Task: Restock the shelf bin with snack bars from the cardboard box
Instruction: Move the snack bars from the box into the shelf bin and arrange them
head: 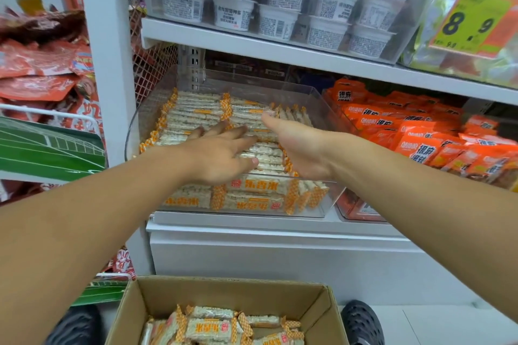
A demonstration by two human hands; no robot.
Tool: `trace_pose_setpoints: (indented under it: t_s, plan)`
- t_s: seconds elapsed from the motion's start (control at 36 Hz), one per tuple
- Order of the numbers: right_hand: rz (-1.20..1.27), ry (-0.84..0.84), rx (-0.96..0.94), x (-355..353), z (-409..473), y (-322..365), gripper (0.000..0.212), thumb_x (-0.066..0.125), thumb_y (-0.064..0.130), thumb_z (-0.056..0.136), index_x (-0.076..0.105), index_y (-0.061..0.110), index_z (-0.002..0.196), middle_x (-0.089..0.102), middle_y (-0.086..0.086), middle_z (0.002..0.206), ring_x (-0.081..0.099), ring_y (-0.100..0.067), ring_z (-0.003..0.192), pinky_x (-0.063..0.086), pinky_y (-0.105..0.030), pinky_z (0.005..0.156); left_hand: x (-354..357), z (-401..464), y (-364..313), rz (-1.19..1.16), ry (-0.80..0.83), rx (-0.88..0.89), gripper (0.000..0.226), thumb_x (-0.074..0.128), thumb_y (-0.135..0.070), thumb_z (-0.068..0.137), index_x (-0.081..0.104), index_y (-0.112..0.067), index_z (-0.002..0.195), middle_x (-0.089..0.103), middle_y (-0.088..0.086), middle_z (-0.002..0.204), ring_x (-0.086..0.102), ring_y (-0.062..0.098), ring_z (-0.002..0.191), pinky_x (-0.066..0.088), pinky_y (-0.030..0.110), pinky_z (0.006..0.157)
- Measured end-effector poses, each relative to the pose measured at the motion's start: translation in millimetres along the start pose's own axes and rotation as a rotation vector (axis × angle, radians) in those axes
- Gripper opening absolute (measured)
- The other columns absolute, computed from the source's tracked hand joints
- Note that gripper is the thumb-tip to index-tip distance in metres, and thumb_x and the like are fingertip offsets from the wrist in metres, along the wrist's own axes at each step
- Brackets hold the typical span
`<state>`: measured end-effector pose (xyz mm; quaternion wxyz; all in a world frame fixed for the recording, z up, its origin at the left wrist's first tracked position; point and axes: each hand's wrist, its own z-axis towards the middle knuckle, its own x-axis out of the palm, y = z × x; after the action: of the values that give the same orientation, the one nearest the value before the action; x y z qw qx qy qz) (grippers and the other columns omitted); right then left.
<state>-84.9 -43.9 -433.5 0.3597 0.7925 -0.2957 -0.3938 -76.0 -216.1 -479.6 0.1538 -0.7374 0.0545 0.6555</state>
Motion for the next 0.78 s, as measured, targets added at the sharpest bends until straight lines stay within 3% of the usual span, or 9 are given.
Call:
trace_pose_setpoints:
  t_s: [0.06, 0.14, 0.22, 0.31, 0.39, 0.5, 0.58, 0.67, 0.78]
  plan:
    - [-0.234, -0.035, -0.001, 1.9, -4.2, -1.4, 0.068, 0.017, 0.067, 0.1, 0.008, 0.034, 0.159, 0.004, 0.0, 0.168, 0.006, -0.024, 0.154, 0.007, -0.05, 0.121, -0.3, 0.3, -0.4, 0.016, 0.011, 0.005, 0.063, 0.017, -0.066, 0.097, 0.002, -0.047, 0.155, -0.009, -0.013, 0.165, -0.015, 0.021, 0.151, -0.006, 0.055, 0.12]
    - [-0.57, -0.175, -0.004, 6.7, -1.0, -10.2, 0.088, 0.013, 0.075, 0.095, 0.024, 0.014, 0.157, 0.025, -0.012, 0.163, 0.027, -0.031, 0.148, 0.024, -0.045, 0.118, -0.2, -0.2, -1.4, 0.021, 0.012, 0.011, 0.062, 0.016, -0.065, 0.098, 0.002, -0.046, 0.155, -0.007, -0.013, 0.165, -0.014, 0.022, 0.152, -0.005, 0.055, 0.119]
    - [-0.596, -0.33, -0.05, 4.8, 2.3, -27.4, 0.099, 0.014, 0.079, 0.092, 0.023, 0.003, 0.155, 0.039, -0.02, 0.154, 0.041, -0.035, 0.139, 0.037, -0.045, 0.11, -1.3, -7.3, -4.5, 0.009, -0.047, 0.018, 0.06, 0.017, -0.063, 0.099, 0.007, -0.045, 0.155, 0.001, -0.012, 0.166, -0.006, 0.021, 0.153, -0.003, 0.055, 0.119]
    - [-0.684, -0.492, -0.355, 0.4, -5.9, -52.9, 0.083, 0.019, 0.073, 0.096, 0.035, 0.011, 0.149, 0.046, -0.014, 0.148, 0.044, -0.032, 0.136, 0.039, -0.045, 0.108, -3.4, -21.4, -7.3, 0.029, -0.244, 0.058, 0.056, 0.024, -0.056, 0.101, 0.025, -0.036, 0.154, 0.024, -0.004, 0.162, 0.015, 0.021, 0.151, 0.007, 0.058, 0.118]
    - [-0.707, -0.743, -0.795, 9.9, -20.1, -84.0, 0.066, 0.034, 0.056, 0.102, 0.044, 0.01, 0.148, 0.042, -0.008, 0.153, 0.034, -0.022, 0.145, 0.026, -0.035, 0.12, -5.6, -40.1, -8.2, 0.063, -0.527, 0.171, 0.051, 0.032, -0.05, 0.101, 0.053, -0.023, 0.138, 0.056, 0.001, 0.14, 0.046, 0.023, 0.133, 0.032, 0.055, 0.112]
    - [-0.482, -0.961, -1.156, 53.1, -38.7, -134.6, 0.036, 0.052, 0.027, 0.099, 0.067, -0.003, 0.11, 0.064, -0.017, 0.113, 0.055, -0.027, 0.108, 0.042, -0.032, 0.096, 14.1, -76.6, -18.6, 0.025, -0.757, 0.345, 0.035, 0.045, -0.038, 0.098, 0.067, -0.011, 0.099, 0.068, 0.006, 0.094, 0.061, 0.029, 0.089, 0.048, 0.044, 0.076]
    - [-0.445, -0.699, -0.979, 101.0, -36.1, -192.0, 0.027, 0.049, 0.029, 0.098, 0.061, 0.006, 0.094, 0.054, -0.003, 0.087, 0.051, -0.022, 0.082, 0.04, -0.029, 0.071, 65.7, -106.6, -28.0, 0.022, -0.51, 0.312, 0.034, 0.042, -0.042, 0.098, 0.062, -0.015, 0.098, 0.065, 0.004, 0.092, 0.062, 0.028, 0.085, 0.049, 0.042, 0.067]
    - [-0.666, -0.181, -0.524, 141.9, -28.5, -268.5, 0.019, 0.049, 0.04, 0.1, 0.049, 0.022, 0.091, 0.046, 0.005, 0.085, 0.057, -0.026, 0.082, 0.044, -0.037, 0.067, 142.6, -128.0, -24.8, 0.215, 0.154, 0.121, 0.039, 0.046, -0.048, 0.096, 0.056, -0.023, 0.124, 0.059, 0.002, 0.121, 0.058, 0.026, 0.109, 0.049, 0.039, 0.086]
    - [-0.815, 0.228, -0.15, 170.3, -36.9, -339.3, 0.051, 0.062, 0.043, 0.095, 0.053, 0.017, 0.137, 0.057, -0.006, 0.134, 0.057, -0.027, 0.118, 0.048, -0.034, 0.09, 233.5, -174.8, -14.2, 0.037, 0.491, -0.223, 0.056, 0.058, -0.044, 0.092, 0.043, -0.022, 0.141, 0.053, 0.005, 0.136, 0.053, 0.026, 0.121, 0.048, 0.038, 0.095]
